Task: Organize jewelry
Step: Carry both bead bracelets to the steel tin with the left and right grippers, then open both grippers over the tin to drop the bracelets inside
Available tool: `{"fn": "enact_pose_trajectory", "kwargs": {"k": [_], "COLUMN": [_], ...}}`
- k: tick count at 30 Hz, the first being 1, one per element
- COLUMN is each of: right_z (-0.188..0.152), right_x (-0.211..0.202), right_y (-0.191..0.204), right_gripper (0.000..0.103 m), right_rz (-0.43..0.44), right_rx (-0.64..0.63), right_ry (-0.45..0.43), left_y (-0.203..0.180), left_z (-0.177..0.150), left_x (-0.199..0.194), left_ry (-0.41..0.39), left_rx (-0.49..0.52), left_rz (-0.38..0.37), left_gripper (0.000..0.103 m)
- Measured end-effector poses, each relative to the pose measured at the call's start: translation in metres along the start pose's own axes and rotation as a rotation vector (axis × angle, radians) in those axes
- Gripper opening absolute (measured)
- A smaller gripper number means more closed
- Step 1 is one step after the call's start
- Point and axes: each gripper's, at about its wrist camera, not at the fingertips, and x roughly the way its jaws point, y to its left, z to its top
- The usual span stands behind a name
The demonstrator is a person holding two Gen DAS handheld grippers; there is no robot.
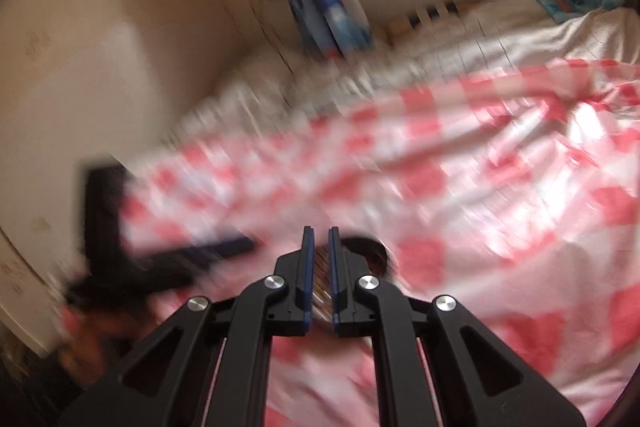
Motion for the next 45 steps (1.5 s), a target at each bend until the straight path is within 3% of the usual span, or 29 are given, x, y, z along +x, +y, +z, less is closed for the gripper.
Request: {"fn": "enact_pose_trajectory", "kwargs": {"k": [3,9,12,13,14,19,23,30,33,34,35,37,45], "right_z": [-0.029,-0.051,-0.058,-0.059,-0.058,-0.041,-0.017,0.015,0.024,0.024,0.023,0.017,-0.016], "right_x": [0.014,0.037,0.058,0.059,0.059,0.022,0.000,0.018,0.040,0.052,0.059,0.060,0.004], "right_y": [-0.005,0.004,0.008,0.009,0.007,0.000,0.007,0.016,0.009,0.001,-0.006,-0.016,-0.015], "right_gripper": [0.055,0.053,0.033,0.017,0.008,0.008,0.008,0.008,0.009,0.013,0.031,0.046,0.049], "right_rz": [-0.051,-0.103,-0.172,-0.188,-0.206,-0.168,-0.021,0.253,0.210,0.155,0.087,0.027,-0.094], "right_rx": [-0.045,-0.134,-0.202,-0.209,-0.212,-0.146,-0.094,0.048,0.075,0.092,0.098,0.123,0.094], "right_ry": [0.099,0.148,0.194,0.197,0.188,0.082,0.014,0.023,0.065,0.106,0.129,0.129,0.009], "left_y": [0.009,0.008,0.003,0.002,0.000,-0.003,-0.005,-0.002,0.000,0.000,0.000,0.000,-0.010], "left_z": [-0.009,-0.034,-0.040,-0.041,-0.042,-0.044,-0.044,-0.043,-0.042,-0.042,-0.042,-0.042,-0.046], "left_x": [-0.008,-0.010,-0.005,-0.003,-0.002,0.002,0.003,0.001,0.000,0.000,0.000,0.000,0.001], "left_ry": [0.006,0.036,0.052,0.056,0.059,0.072,0.073,0.064,0.062,0.062,0.063,0.064,0.067], "left_rx": [-0.022,-0.024,-0.011,-0.005,0.001,0.009,0.011,-0.002,-0.007,-0.006,-0.005,-0.001,0.059], "left_rz": [-0.002,-0.018,-0.025,-0.024,-0.024,-0.035,-0.038,-0.027,-0.028,-0.027,-0.029,-0.030,0.005], "left_gripper": [0.052,0.053,0.053,0.053,0.053,0.053,0.054,0.056,0.056,0.056,0.056,0.057,0.060]}}
